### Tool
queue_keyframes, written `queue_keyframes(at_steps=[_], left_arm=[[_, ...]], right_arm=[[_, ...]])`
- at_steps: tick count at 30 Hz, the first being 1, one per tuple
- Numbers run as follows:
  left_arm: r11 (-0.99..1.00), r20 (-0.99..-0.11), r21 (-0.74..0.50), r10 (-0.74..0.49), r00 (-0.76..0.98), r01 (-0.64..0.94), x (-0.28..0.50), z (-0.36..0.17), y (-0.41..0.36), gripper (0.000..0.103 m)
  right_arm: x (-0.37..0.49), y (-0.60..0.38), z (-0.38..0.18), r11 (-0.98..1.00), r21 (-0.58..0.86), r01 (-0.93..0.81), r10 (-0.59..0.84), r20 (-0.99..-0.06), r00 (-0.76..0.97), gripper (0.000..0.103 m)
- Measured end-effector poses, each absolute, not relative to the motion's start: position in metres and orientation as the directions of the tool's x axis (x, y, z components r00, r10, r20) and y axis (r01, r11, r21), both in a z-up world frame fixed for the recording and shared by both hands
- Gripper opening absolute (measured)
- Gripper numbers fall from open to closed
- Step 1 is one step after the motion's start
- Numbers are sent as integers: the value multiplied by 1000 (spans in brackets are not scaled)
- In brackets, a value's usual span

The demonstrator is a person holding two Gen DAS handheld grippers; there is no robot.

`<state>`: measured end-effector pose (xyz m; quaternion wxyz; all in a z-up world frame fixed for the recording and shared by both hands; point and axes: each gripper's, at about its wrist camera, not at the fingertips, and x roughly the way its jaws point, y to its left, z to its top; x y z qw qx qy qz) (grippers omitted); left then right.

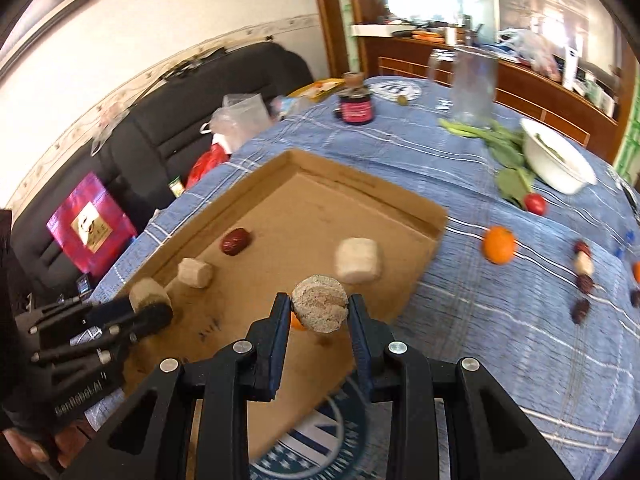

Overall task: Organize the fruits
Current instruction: 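Carry the cube with the left gripper over the tray while the right carries the pastry, then open both grippers to drop the cube and pastry into the tray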

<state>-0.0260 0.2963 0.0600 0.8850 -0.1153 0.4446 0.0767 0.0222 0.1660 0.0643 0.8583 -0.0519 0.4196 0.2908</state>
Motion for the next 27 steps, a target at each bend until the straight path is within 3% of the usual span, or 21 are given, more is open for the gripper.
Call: queue_keyframes(at_steps=[27], left_arm=[[956, -846, -129, 33, 533, -264, -12, 22, 303, 28]], right_arm=[[66, 240, 21, 772, 91, -628, 419, -818, 395, 32]])
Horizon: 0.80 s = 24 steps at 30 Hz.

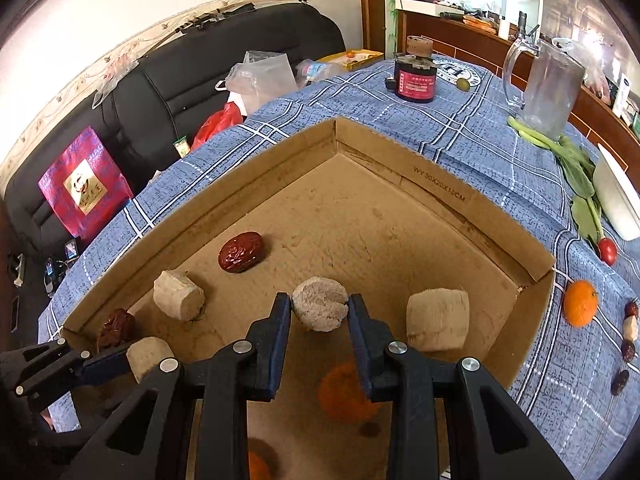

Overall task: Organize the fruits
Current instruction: 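Open both grippers to drop the cube and pastry into the tray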

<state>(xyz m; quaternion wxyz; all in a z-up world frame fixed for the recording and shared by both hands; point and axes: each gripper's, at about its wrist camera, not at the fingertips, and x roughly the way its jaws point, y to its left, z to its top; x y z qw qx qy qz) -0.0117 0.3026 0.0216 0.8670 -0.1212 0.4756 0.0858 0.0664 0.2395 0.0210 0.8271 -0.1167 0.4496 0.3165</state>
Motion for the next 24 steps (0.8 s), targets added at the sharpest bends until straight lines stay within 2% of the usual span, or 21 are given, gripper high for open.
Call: queue_keyframes(at_steps=[12, 24], left_arm=[[958, -844, -113, 46, 535, -262, -14, 21, 300, 31], [959, -834, -69, 95, 543, -274, -26, 33, 295, 54]], right_arm=[[67, 238, 17, 786, 72, -614, 391, -827, 404, 32], [50, 221, 31, 799, 61, -598, 383, -819, 428, 34]])
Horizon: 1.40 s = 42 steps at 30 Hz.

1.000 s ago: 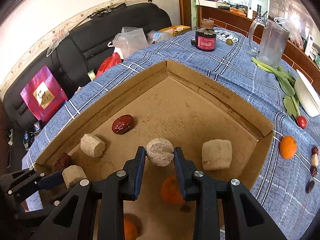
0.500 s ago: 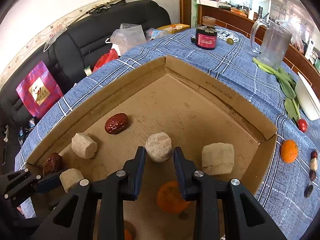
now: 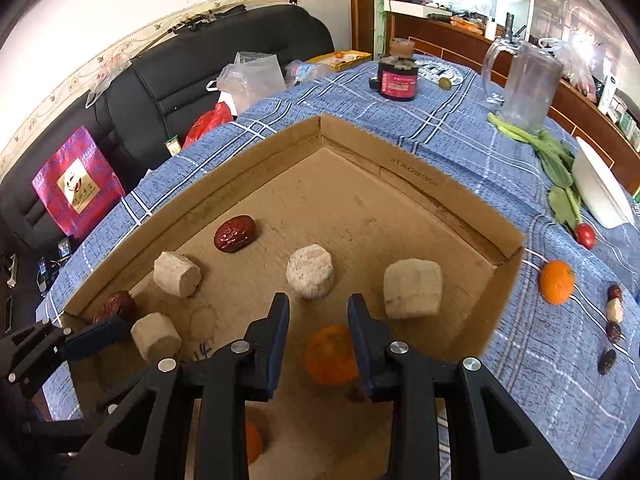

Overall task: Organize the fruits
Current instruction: 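Open both grippers to drop the cube and pastry into the tray, then move both open grippers away from the tray toward the red dates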

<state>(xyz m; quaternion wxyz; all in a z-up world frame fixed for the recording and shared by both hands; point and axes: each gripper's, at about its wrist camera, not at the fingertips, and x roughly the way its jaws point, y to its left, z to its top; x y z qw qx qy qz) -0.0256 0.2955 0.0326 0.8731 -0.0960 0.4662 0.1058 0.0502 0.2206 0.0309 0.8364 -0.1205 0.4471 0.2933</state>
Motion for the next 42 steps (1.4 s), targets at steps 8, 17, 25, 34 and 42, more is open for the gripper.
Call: queue_keyframes(at_steps=[8, 17, 25, 34, 42], left_arm=[[957, -819, -45, 128, 559, -285, -29, 44, 287, 59], [972, -797, -20, 125, 590, -233, -23, 60, 247, 69], [991, -786, -2, 82, 613, -136, -9, 69, 195, 70], [1000, -790, 14, 20, 613, -15, 8, 70, 130, 71], [998, -811, 31, -10, 585, 60, 36, 61, 79, 75]], right_arm=[[35, 187, 50, 828, 66, -557, 381, -794, 473, 43], [20, 125, 60, 874, 103, -475, 366, -783, 504, 51], [5, 57, 63, 917, 110, -383, 318, -780, 539, 51], [-2, -30, 61, 961, 133, -243, 253, -780, 573, 56], [11, -96, 54, 979, 162, -127, 206, -788, 580, 56]])
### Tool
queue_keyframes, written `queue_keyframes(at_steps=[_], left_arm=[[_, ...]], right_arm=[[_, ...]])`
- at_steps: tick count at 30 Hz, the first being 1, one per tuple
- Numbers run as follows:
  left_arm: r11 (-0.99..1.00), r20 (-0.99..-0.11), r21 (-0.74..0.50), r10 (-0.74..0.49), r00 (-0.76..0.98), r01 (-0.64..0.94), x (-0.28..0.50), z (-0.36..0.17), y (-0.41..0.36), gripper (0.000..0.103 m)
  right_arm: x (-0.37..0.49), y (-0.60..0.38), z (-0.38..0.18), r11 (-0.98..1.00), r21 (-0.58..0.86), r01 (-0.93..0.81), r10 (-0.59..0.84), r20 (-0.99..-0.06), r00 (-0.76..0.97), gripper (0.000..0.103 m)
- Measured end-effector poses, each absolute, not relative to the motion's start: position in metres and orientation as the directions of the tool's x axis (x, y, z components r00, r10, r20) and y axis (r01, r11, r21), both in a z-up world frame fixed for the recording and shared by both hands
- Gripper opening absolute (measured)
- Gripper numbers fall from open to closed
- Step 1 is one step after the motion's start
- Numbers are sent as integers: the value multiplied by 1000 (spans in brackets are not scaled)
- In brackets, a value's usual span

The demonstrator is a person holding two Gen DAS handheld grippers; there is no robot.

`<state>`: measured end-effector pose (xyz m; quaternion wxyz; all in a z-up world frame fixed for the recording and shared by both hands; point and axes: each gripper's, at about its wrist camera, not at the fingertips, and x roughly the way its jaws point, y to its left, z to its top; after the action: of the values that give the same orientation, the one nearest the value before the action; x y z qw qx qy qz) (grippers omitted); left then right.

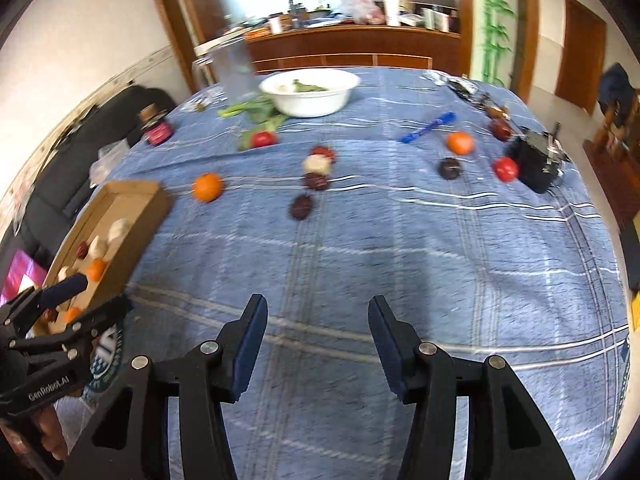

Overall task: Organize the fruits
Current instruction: 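Move both open grippers away from the tray toward the red dates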

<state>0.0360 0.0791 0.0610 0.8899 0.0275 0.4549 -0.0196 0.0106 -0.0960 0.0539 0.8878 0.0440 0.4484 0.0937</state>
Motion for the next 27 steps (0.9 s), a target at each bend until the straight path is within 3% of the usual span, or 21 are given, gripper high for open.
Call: queue_keyframes(at_steps=[15, 16, 17, 19, 27], left_arm=[[996, -832, 87, 60, 552, 22, 109, 64, 91, 75], [996, -832, 90, 63, 551, 22, 113, 64, 92, 75], [995, -830, 95, 67, 554, 21, 121, 64, 92, 75], [995, -829, 93, 66, 555, 22, 133, 64, 91, 75], [997, -859, 62, 35, 510, 38, 194, 37, 72, 75]], right_arm=[[117, -65, 15, 947, 224, -230, 315, -785, 533, 61], [121, -63, 12, 946, 227, -232, 319, -786, 530, 57], [124, -62, 8, 944, 231, -238, 325, -787, 525, 42], [125, -60, 8, 950, 186, -251, 298, -783, 546, 26], [120, -79, 14, 950, 190, -250, 302, -767, 566, 26]])
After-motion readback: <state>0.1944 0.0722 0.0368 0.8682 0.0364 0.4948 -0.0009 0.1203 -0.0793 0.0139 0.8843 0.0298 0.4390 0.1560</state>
